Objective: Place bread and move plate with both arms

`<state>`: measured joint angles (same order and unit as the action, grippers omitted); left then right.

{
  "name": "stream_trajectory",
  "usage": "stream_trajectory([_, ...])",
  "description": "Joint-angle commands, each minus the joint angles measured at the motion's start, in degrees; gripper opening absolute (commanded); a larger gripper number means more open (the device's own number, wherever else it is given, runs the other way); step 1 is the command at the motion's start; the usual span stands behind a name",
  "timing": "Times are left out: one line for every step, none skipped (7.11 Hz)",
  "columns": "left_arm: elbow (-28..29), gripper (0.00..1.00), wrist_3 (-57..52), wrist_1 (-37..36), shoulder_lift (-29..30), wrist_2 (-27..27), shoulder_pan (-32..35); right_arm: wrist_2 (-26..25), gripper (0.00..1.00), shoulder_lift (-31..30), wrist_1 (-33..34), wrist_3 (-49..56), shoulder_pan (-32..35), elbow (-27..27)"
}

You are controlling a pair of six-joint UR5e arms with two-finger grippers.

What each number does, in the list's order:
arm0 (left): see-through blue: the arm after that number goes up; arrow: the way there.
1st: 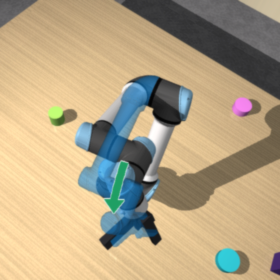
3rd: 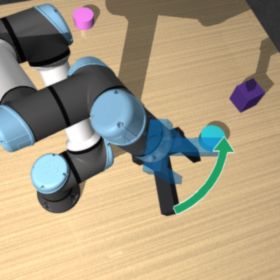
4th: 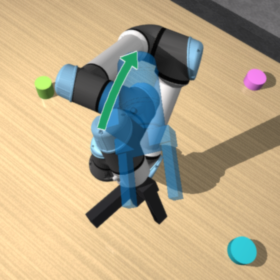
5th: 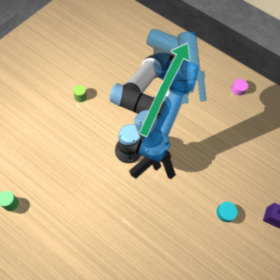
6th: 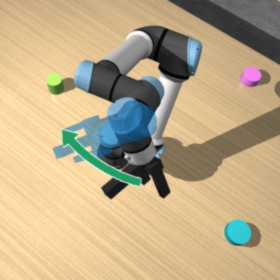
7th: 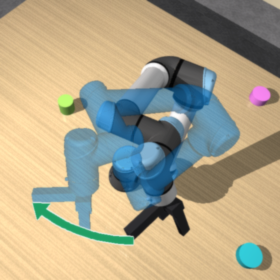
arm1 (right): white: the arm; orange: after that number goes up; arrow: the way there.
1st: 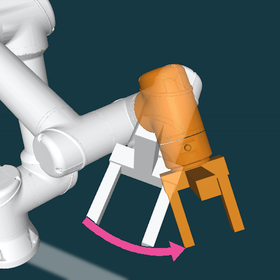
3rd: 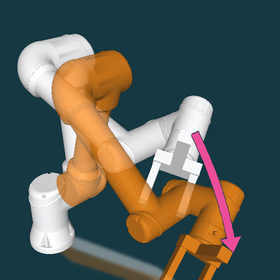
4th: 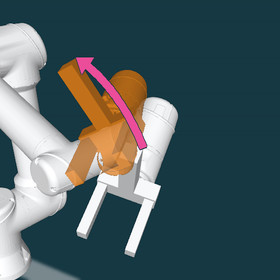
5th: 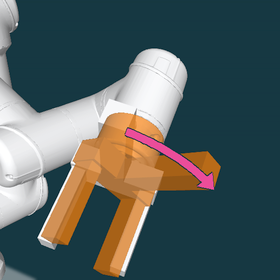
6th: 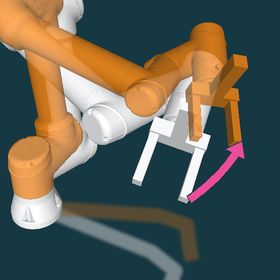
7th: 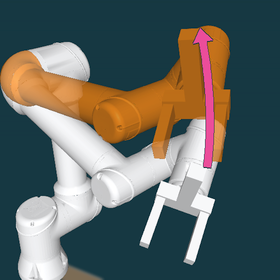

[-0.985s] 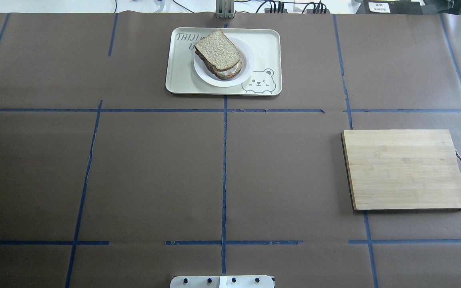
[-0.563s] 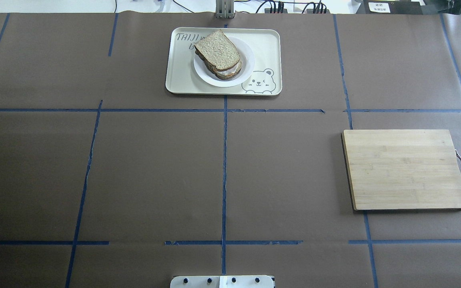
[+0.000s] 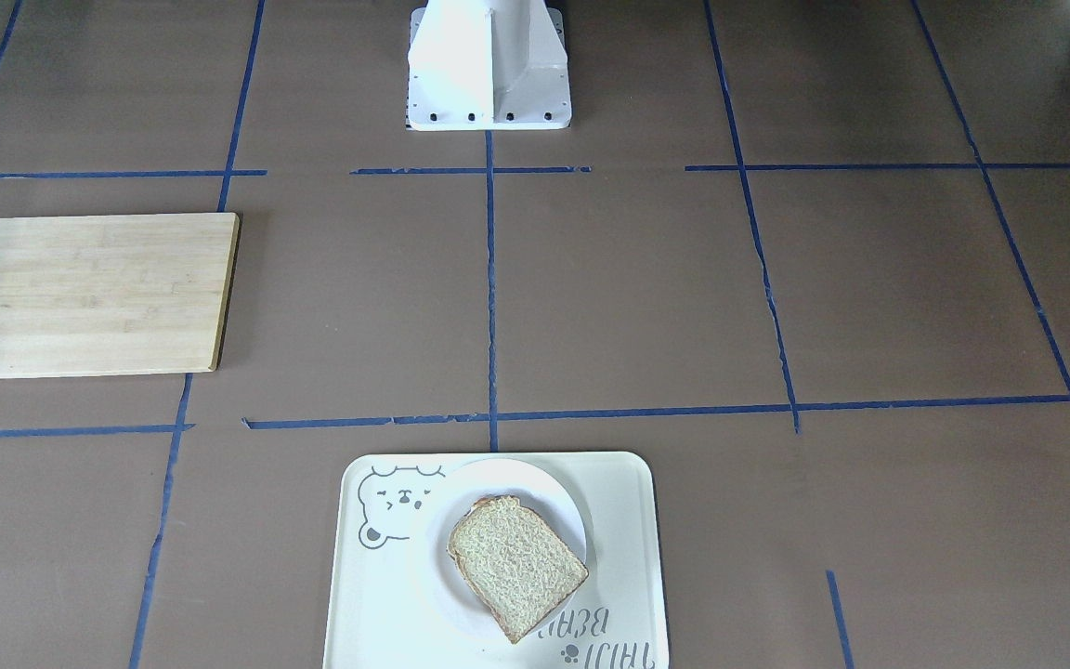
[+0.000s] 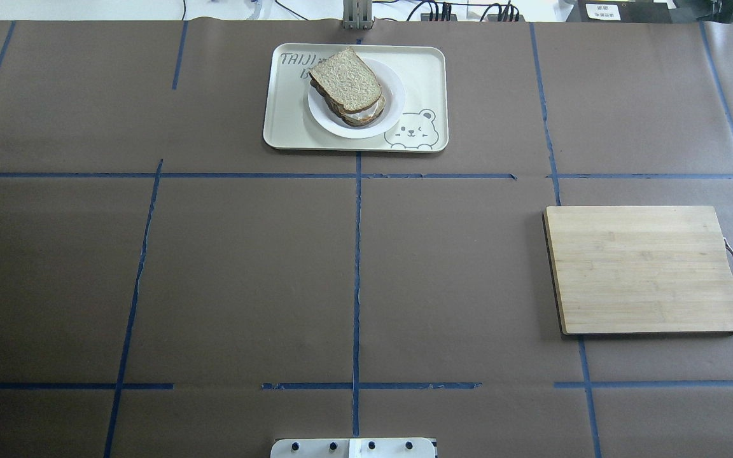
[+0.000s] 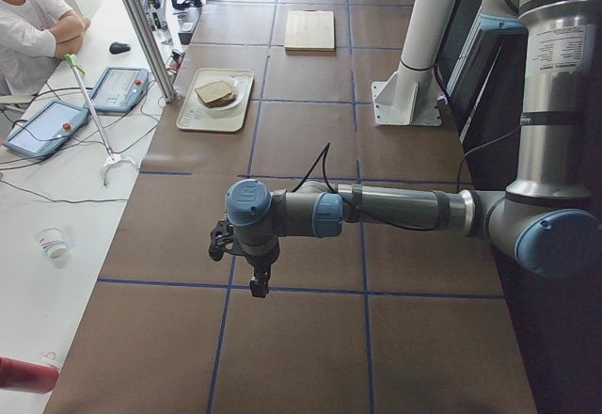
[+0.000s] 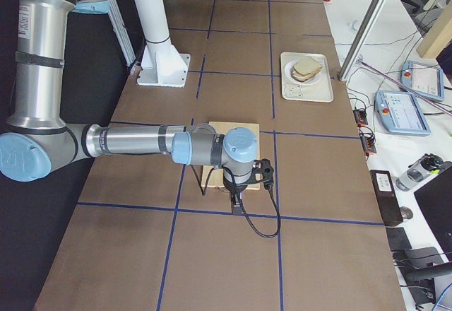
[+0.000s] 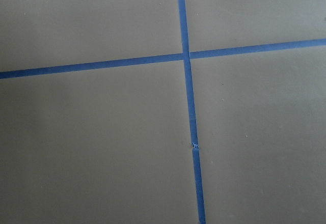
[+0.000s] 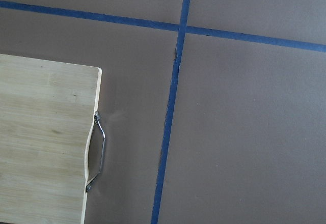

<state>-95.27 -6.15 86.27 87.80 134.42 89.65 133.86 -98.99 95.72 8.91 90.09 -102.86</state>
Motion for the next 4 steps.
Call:
stream_trajectory([0.2, 1.0, 0.0, 0.0, 0.0, 0.0, 0.0, 0.0, 1.0, -0.1, 0.0, 0.0, 0.0, 0.0])
stream_trajectory([0.3, 1.0, 0.0, -0.1, 0.0, 0.0, 0.0, 0.0, 1.0, -0.1, 0.0, 0.0, 0.0, 0.0])
stream_trajectory([0.3, 1.0, 0.0, -0.2, -0.1, 0.0, 0.0, 0.0, 1.0, -0.1, 0.0, 0.0, 0.0, 0.0])
stream_trajectory([0.3, 1.0, 0.1, -0.3, -0.1, -0.1, 0.0, 0.1, 1.0, -0.1, 0.0, 0.0, 0.0, 0.0])
